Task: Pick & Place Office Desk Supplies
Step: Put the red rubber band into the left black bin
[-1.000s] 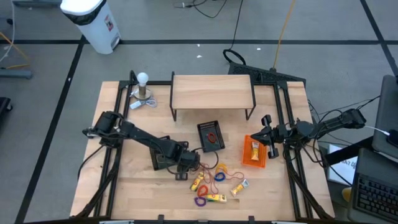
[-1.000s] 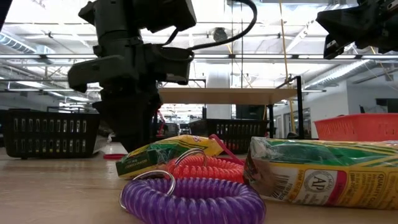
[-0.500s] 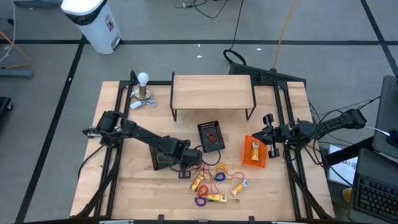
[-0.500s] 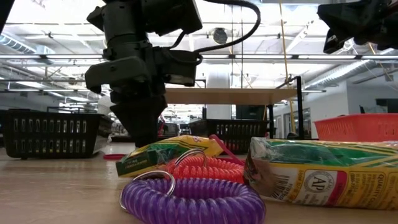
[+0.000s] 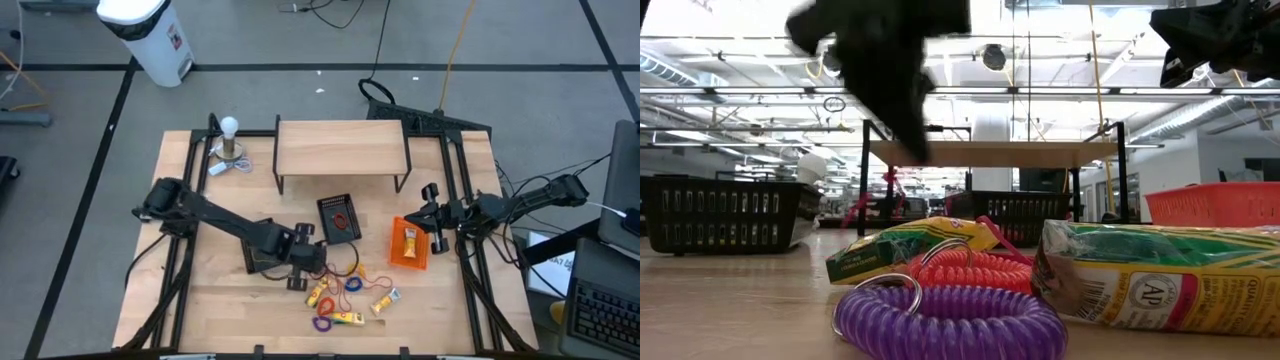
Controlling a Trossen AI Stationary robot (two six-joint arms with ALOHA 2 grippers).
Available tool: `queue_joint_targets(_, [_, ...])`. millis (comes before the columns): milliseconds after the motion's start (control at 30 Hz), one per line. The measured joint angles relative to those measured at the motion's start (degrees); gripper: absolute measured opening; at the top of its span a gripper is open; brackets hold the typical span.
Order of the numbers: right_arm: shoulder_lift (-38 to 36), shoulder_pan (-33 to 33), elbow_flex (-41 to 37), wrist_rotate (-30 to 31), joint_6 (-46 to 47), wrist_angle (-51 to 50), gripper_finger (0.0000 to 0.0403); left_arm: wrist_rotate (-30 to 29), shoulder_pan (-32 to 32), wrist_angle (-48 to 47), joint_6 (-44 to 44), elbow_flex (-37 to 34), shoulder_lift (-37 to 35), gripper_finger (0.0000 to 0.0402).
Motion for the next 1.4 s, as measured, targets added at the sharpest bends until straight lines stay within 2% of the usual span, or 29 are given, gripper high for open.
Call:
queue_joint_targets(167, [0.07,0.0,0.0,0.01,0.0,-0.18,0.0004,-1.07,-0.82,-0.91,2.15,2.1,-4.86,0.0001])
queue_joint_targets(400, [0.06,0.0,0.0,0.01,1.43,-0.14,0.0004,-7.26,-1.09,-1.89,2.75,2.14,-10.41,0.0001])
queue_joint_targets(633, [0.26,0.0,0.04,0.07,1.31,-1.07,0.0004,-8.54,-1.89,0.9,4.9,2.23,-16.89,0.0])
queue_joint_targets(733, [0.27,0.0,0.04,0.22,2.34,-2.07,0.0004,-11.4,-1.87,2.05,6.84,2.23,-20.85,0.0])
queue_joint_targets(967, [0.27,0.0,0.04,0.35,2.58,-2.26,0.0004,-11.1,0.34,1.0,10.93,0.16,-29.97,0.0])
queue_joint_targets(1067, [0.26,0.0,0.04,0.35,2.22,-3.46,0.0004,-13.04,0.95,-0.99,13.63,-2.57,-34.71,0.0])
queue_joint_targets(1167, [0.27,0.0,0.04,0.39,1.52,-4.21,0.0004,-12.35,1.98,-0.67,14.31,-6.89,-40.2,0.0])
queue_joint_targets(1400, [0.27,0.0,0.02,0.24,1.39,-5.55,0.0004,-3.99,3.25,2.88,13.46,-20.13,-56.6,0.0])
